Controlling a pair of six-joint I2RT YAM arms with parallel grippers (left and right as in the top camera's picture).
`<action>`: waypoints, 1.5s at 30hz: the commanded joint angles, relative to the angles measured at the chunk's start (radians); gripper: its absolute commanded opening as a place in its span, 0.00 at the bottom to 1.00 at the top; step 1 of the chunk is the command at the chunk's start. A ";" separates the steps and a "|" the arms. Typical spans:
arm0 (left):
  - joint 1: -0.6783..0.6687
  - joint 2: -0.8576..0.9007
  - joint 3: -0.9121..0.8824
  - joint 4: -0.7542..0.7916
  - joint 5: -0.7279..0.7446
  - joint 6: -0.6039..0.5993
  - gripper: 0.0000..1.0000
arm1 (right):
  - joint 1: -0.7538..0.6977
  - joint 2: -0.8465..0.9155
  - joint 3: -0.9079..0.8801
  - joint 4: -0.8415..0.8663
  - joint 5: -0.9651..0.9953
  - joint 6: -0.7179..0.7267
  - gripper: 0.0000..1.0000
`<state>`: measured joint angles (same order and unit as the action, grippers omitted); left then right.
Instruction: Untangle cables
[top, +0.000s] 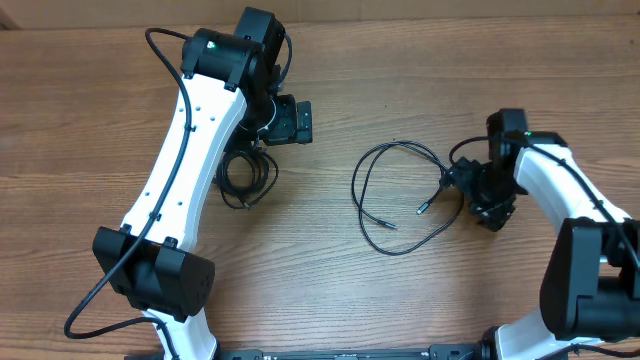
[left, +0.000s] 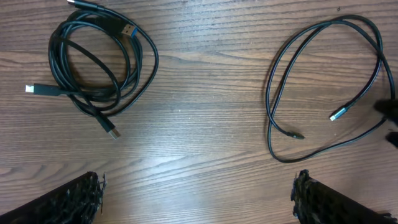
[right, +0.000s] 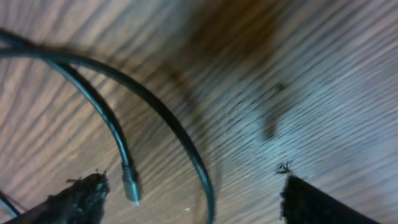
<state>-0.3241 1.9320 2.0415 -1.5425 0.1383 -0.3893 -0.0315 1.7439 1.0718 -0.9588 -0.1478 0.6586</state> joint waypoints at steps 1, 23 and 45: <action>-0.005 0.010 -0.003 0.006 -0.007 0.008 1.00 | 0.031 -0.003 -0.023 0.028 -0.033 0.030 0.84; -0.005 0.010 -0.003 -0.001 -0.007 0.008 1.00 | 0.134 0.014 -0.024 0.121 0.016 0.096 0.84; -0.005 0.010 -0.003 -0.005 -0.007 0.008 1.00 | 0.137 0.060 -0.024 0.248 0.077 0.047 0.79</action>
<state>-0.3241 1.9320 2.0411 -1.5448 0.1383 -0.3893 0.1001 1.7821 1.0527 -0.7174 -0.1104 0.7124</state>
